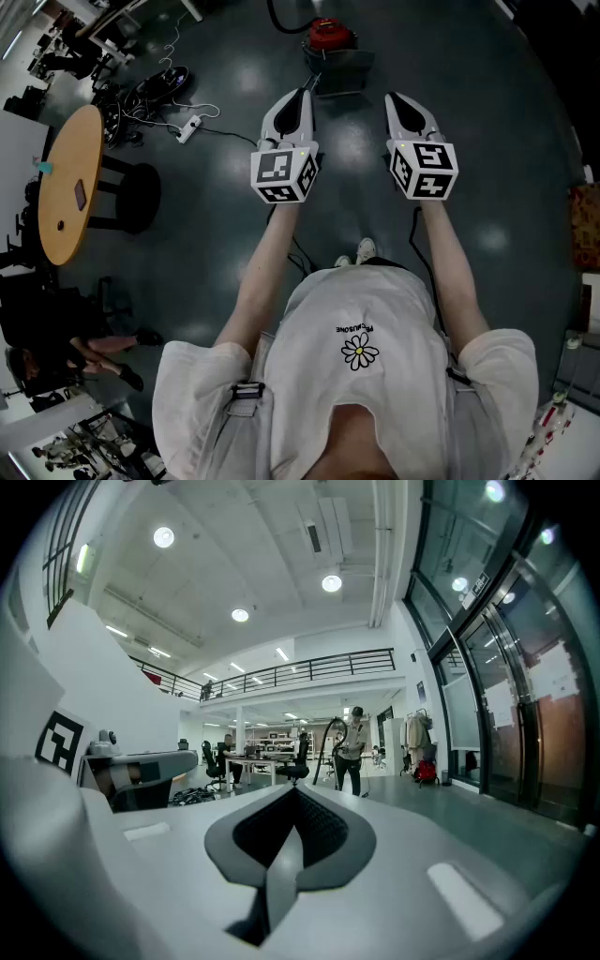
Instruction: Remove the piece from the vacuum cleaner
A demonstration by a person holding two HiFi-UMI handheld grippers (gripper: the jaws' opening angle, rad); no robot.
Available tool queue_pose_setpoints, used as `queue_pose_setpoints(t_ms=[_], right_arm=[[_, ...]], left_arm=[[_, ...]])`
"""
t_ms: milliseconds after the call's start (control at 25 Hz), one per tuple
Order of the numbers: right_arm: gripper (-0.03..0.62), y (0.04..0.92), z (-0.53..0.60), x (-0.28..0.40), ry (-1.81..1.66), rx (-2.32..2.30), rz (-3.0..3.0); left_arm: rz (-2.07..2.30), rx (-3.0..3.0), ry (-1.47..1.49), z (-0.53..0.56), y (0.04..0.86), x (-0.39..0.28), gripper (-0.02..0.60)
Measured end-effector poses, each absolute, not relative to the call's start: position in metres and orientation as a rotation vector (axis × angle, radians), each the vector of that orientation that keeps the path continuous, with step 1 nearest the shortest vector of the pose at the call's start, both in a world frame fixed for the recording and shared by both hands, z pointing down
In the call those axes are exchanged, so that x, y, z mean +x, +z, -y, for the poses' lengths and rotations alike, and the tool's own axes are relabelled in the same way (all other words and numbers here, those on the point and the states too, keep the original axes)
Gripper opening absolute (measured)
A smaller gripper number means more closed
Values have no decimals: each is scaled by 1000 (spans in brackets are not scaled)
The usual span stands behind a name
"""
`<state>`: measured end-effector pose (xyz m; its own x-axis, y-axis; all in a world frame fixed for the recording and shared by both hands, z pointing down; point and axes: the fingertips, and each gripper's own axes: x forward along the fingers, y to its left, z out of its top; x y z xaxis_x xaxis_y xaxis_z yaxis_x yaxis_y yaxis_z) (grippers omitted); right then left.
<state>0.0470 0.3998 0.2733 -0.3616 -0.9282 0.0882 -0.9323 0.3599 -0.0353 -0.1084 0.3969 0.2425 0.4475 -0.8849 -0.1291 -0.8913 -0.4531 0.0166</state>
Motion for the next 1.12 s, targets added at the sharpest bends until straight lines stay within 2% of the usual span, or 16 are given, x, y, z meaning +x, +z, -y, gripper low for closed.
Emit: queue_pose_setpoints(t_ms=[760,1120], right_arm=[[25,280,-371,66,137,1715,2557],[26,301,-363,68,260,1622,2628]], left_arm=[[-1657,-2617,130,-372,256,-94,1],[-1719,-2598,80,-371,279,-100,2]])
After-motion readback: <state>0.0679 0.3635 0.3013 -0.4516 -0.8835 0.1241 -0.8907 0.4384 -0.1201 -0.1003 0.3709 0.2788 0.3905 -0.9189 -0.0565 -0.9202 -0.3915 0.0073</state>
